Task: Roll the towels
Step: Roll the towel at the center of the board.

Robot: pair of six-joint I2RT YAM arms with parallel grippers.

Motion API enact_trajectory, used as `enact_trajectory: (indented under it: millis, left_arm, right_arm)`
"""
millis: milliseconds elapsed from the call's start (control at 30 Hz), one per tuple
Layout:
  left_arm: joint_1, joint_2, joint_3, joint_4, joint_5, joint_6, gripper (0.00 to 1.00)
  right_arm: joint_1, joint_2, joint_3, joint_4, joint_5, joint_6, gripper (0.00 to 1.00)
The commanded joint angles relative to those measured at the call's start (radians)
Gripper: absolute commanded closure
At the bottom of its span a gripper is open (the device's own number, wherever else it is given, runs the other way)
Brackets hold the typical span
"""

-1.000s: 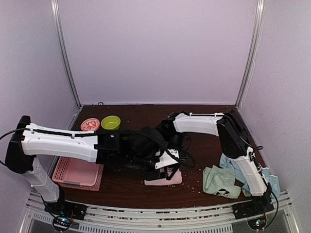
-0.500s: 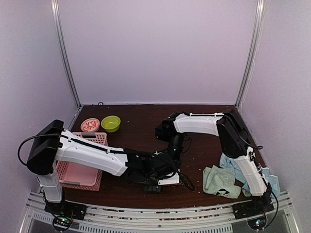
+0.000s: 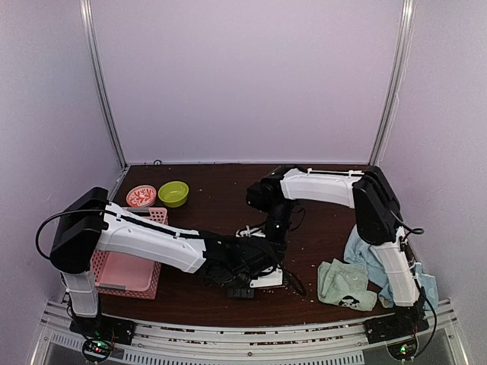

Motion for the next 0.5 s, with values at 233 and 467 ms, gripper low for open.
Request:
enact_trajectory:
  millis: [233, 467]
  left_arm:
    - [0.187, 0.073, 0.131, -0.131, 0.457, -0.104, 0.71]
    - [0.309, 0.21, 0.261, -0.213, 0.712, -0.159, 0.68]
  right_arm:
    - [-0.26, -0.581, 0.059, 0.127, -0.209, 0.057, 0.45]
    - [-0.241, -0.933, -0.284, 0.159, -0.43, -0.156, 0.38]
